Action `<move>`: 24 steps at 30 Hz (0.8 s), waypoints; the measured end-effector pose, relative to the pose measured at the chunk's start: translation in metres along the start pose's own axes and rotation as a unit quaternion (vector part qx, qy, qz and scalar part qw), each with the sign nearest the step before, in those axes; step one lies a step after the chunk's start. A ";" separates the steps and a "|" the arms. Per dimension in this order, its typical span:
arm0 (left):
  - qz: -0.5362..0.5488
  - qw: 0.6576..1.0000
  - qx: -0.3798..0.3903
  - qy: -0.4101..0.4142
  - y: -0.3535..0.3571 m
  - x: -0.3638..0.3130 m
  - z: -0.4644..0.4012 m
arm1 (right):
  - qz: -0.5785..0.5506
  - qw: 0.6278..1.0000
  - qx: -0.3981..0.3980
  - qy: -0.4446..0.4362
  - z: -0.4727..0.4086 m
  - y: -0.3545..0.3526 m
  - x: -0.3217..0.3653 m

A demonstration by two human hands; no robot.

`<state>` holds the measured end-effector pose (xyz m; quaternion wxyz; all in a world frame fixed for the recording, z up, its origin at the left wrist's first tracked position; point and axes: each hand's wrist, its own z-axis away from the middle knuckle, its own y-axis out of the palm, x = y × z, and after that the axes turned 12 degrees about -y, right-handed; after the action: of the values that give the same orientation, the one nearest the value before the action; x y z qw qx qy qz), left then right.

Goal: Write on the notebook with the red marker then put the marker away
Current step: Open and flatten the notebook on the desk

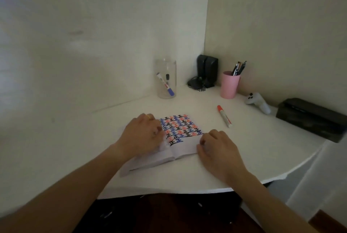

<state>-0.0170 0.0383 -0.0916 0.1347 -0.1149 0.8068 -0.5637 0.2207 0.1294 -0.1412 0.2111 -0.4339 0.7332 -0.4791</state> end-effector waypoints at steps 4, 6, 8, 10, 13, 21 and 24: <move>0.042 0.998 0.028 0.032 0.034 0.001 -0.070 | 0.031 0.998 0.037 -0.036 -0.047 -0.008 -0.028; 0.042 0.996 0.044 0.070 0.050 0.004 -0.091 | 0.055 0.998 -0.012 -0.036 -0.086 -0.010 -0.047; 0.047 0.994 0.028 0.093 0.050 0.007 -0.087 | 0.077 0.996 -0.052 -0.017 -0.114 -0.020 -0.059; 0.059 0.993 0.012 0.098 0.046 0.014 -0.079 | 0.094 0.993 -0.066 0.027 -0.133 -0.020 -0.072; 0.054 0.991 0.010 0.125 0.054 0.018 -0.088 | 0.138 0.982 -0.043 0.117 -0.154 0.004 -0.095; 0.044 0.990 0.000 0.131 0.055 0.017 -0.089 | 0.146 0.978 0.110 0.102 -0.143 0.035 -0.091; 0.052 0.991 -0.002 0.127 0.053 0.016 -0.086 | 0.006 0.994 0.085 0.069 -0.146 0.031 -0.079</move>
<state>-0.0632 0.1262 -0.1144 0.0597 -0.0008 0.8232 -0.5645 0.1440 0.2766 -0.1110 0.1989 -0.3762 0.7052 -0.5670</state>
